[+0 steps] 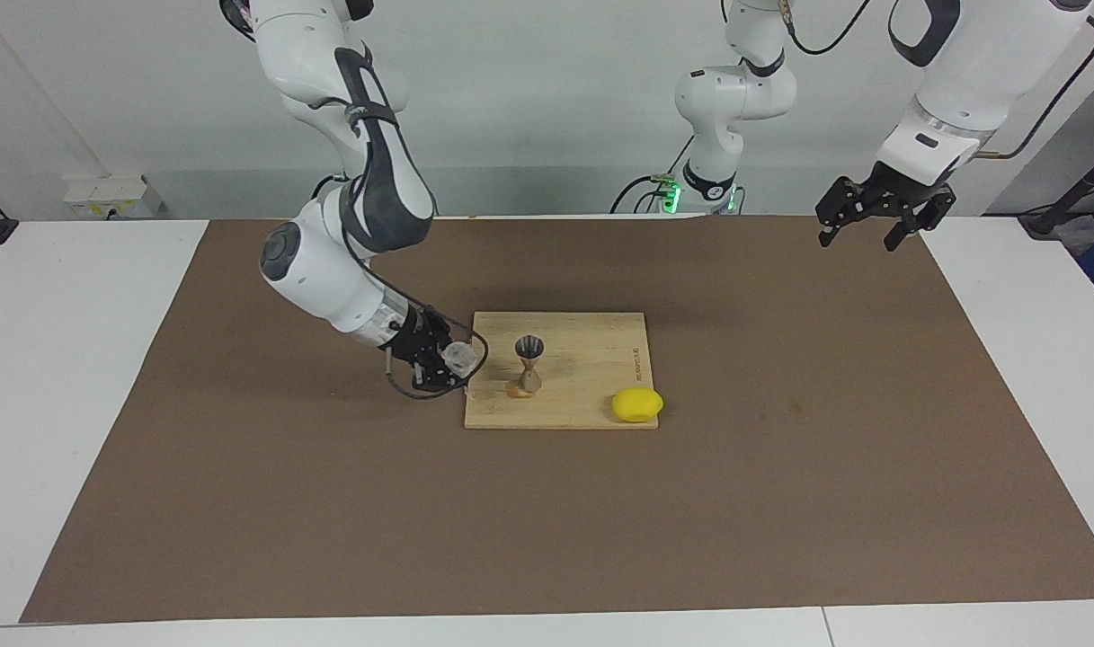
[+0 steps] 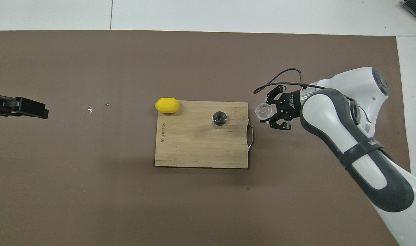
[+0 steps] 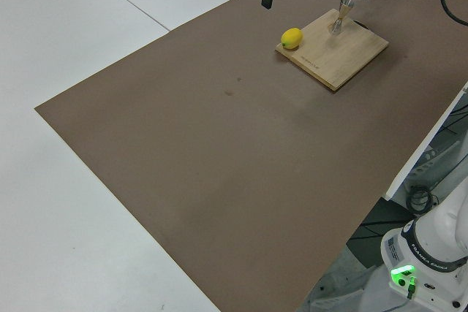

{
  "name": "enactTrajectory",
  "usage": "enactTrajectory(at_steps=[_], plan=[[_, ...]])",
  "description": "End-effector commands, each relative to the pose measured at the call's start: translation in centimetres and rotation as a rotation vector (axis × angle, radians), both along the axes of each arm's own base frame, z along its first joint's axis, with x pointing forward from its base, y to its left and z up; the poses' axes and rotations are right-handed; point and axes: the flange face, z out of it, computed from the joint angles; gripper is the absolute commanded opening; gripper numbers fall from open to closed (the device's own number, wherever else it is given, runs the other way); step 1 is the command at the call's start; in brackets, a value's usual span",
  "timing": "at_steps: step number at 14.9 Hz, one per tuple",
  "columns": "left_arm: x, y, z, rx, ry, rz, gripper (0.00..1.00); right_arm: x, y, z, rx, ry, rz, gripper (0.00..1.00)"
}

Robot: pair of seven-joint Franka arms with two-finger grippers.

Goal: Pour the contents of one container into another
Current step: 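Carry the glass back beside the board with the right gripper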

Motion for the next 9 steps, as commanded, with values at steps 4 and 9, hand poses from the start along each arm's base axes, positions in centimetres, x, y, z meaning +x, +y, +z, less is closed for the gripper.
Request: enactTrajectory(at_steps=[4,9], plan=[[-0.6,0.1,0.5,-0.012,0.008,0.000,1.00,-1.4,-6.6,-2.7,0.102,-0.005,-0.004,0.00],[-0.6,0.1,0.5,-0.012,0.008,0.000,1.00,-2.3,-12.9,-6.4,0.190,-0.024,0.048,0.02]])
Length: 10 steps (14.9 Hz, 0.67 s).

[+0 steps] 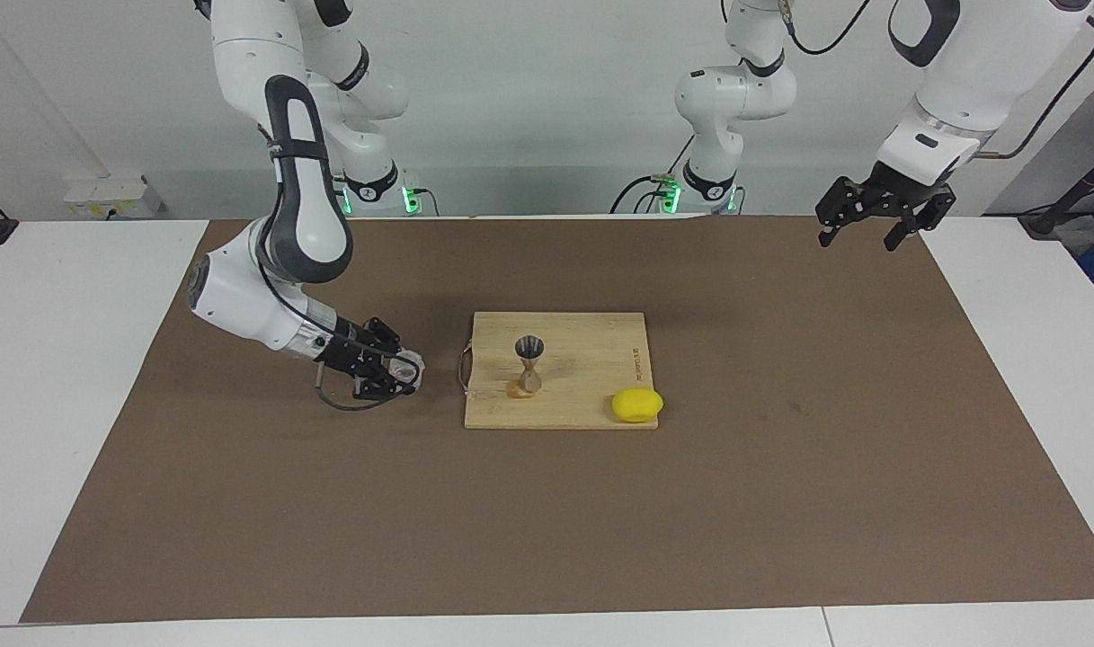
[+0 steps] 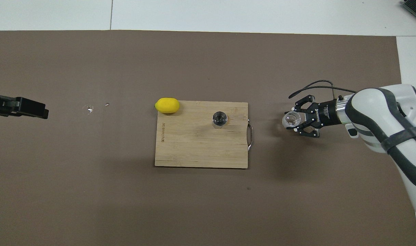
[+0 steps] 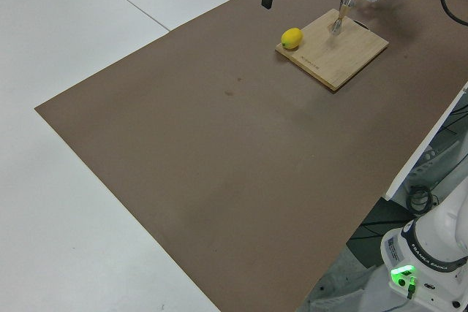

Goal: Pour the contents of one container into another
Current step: 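Carry the glass back beside the board with the right gripper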

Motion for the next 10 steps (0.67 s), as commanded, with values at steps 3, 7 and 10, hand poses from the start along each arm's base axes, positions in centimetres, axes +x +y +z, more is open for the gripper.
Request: enactTrajectory(at_steps=[3,7,10], plan=[[-0.6,0.2,0.5,-0.012,0.007,0.000,1.00,-0.8,-3.7,-2.1,0.071,-0.022,0.012,0.03],[-0.6,0.2,0.5,-0.012,0.007,0.000,1.00,-1.9,-5.2,-3.3,0.076,-0.023,0.009,0.17],[-0.6,0.2,0.5,-0.012,0.007,0.000,1.00,-2.6,-5.9,-3.8,0.066,-0.015,-0.009,0.48]])
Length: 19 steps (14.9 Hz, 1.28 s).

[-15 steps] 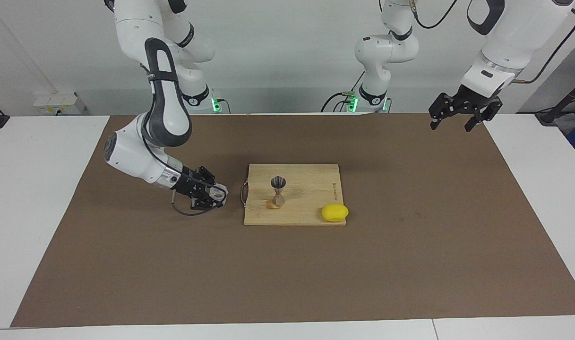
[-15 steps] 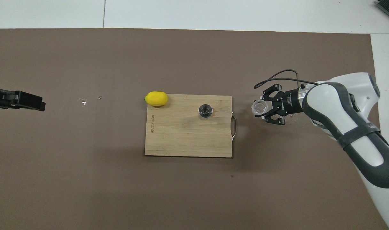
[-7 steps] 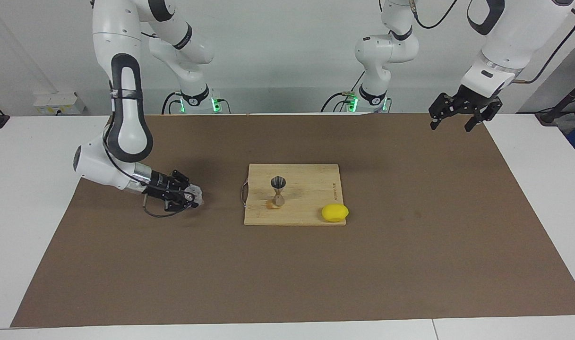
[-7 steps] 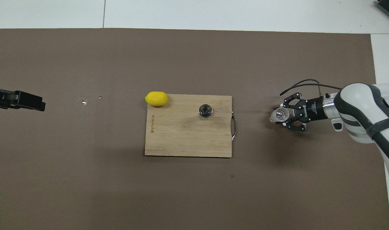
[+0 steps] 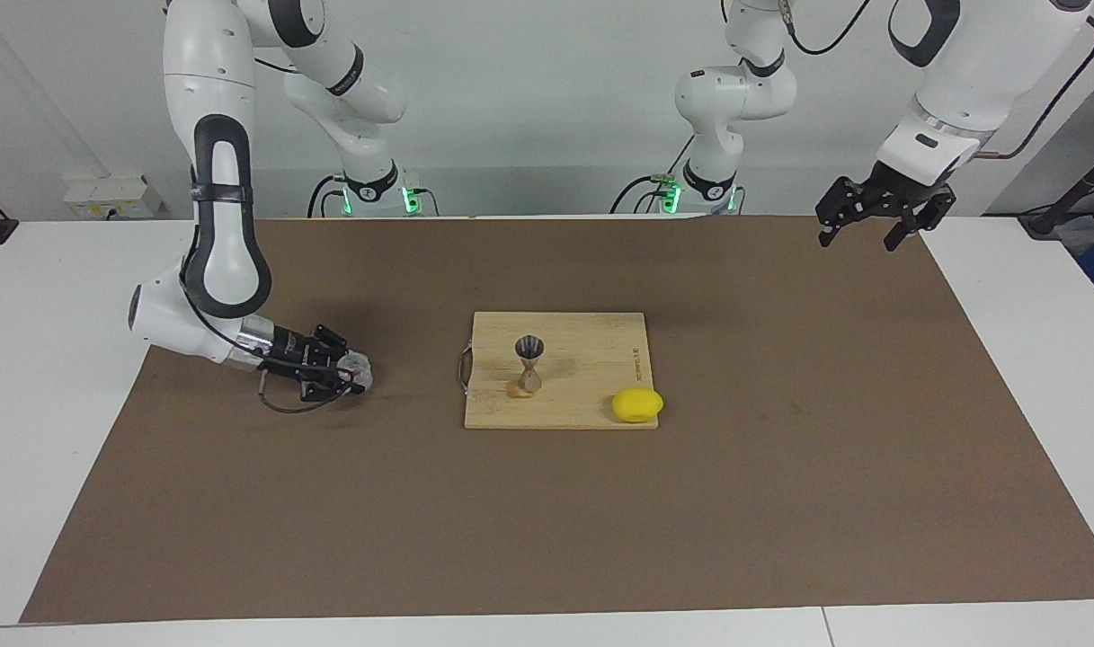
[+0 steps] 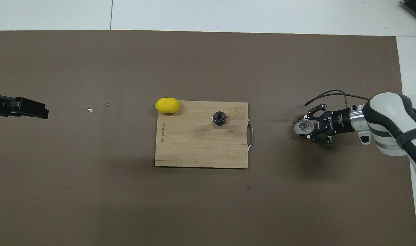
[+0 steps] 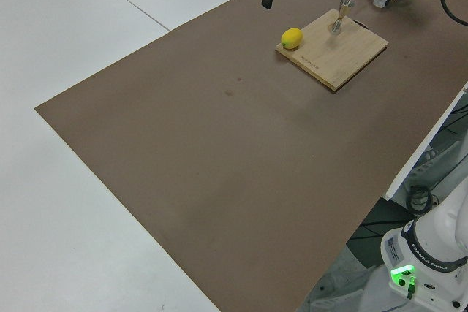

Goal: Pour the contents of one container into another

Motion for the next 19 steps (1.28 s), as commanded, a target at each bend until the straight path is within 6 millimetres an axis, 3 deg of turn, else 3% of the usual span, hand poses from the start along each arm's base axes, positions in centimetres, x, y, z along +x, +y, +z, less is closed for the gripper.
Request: enactTrajectory(at_steps=[1,2,7,11,15,17,19], plan=[[-0.6,0.2,0.5,-0.012,0.007,0.000,1.00,-0.8,-0.9,-0.2,0.008,-0.026,-0.020,0.82],[-0.6,0.2,0.5,-0.013,0.005,0.000,1.00,-0.8,-1.1,-0.3,-0.005,-0.031,-0.024,1.00],[-0.6,0.2,0.5,-0.013,0.005,0.000,1.00,-1.5,-5.5,1.0,-0.026,-0.048,-0.090,1.00],[-0.6,0.2,0.5,-0.012,0.007,0.000,1.00,-1.0,-6.2,7.3,-0.187,-0.150,0.026,1.00],[-0.6,0.2,0.5,-0.013,0.005,0.000,1.00,-0.2,-2.5,13.1,-0.409,-0.234,0.300,1.00],[-0.6,0.2,0.5,-0.012,0.007,0.000,1.00,0.0,1.6,14.9,-0.482,-0.270,0.434,1.00],[-0.6,0.2,0.5,-0.013,0.005,0.000,1.00,0.0,5.8,15.3,-0.541,-0.299,0.585,1.00]])
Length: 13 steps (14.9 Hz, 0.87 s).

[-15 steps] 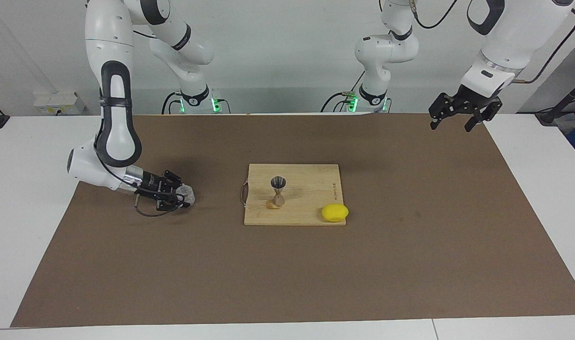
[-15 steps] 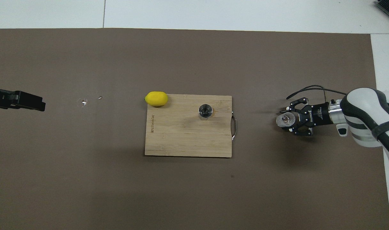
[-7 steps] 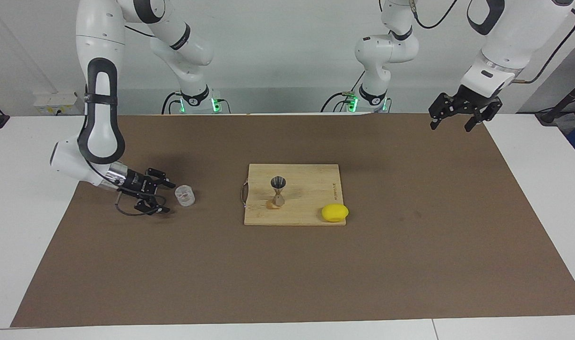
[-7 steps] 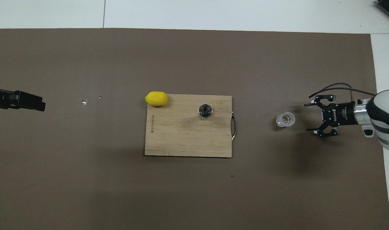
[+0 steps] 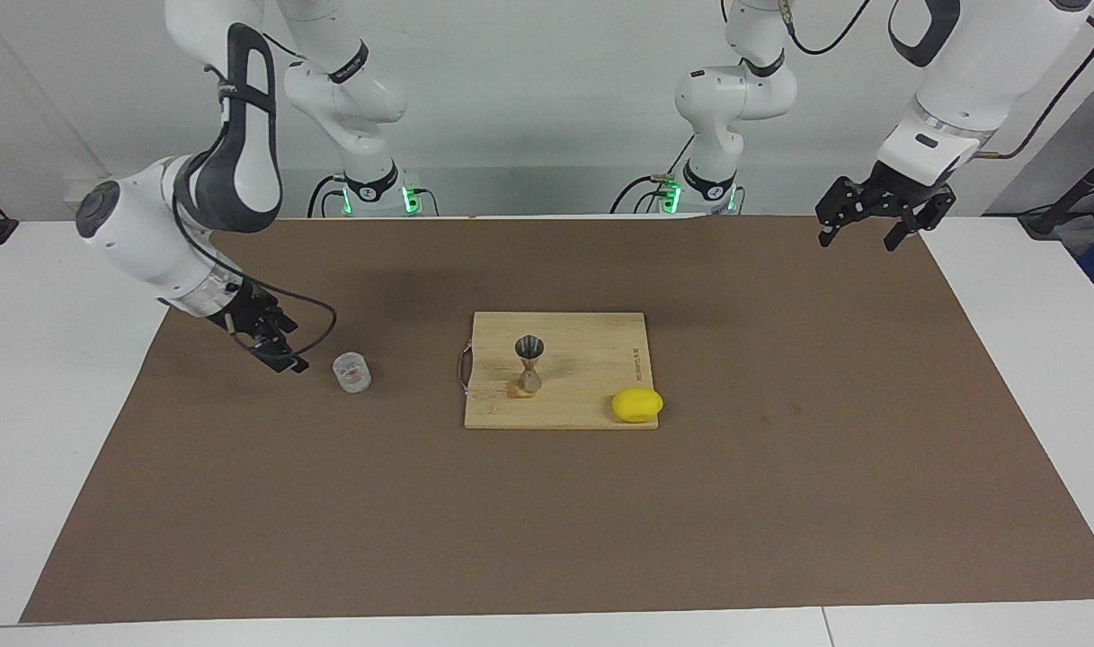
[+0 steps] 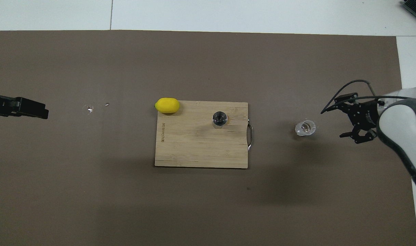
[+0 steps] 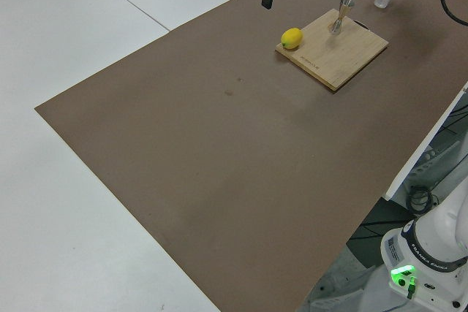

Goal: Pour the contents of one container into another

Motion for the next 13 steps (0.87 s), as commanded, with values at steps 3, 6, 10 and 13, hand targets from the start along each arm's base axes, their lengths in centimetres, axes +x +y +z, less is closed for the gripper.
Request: enactTrajectory(at_steps=[3,6,10,13], plan=[[-0.6,0.1,0.5,-0.012,0.006,0.000,1.00,-0.5,8.5,0.8,-0.142,-0.054,0.435,1.00],[-0.6,0.1,0.6,-0.013,0.005,0.000,1.00,-0.6,10.4,3.3,-0.172,-0.124,0.629,1.00],[-0.6,0.1,0.5,-0.012,0.006,0.000,1.00,0.6,9.7,9.2,-0.220,-0.163,0.732,1.00],[-0.6,0.1,0.5,-0.012,0.006,0.000,1.00,1.1,8.9,14.4,-0.230,-0.181,0.762,1.00]])
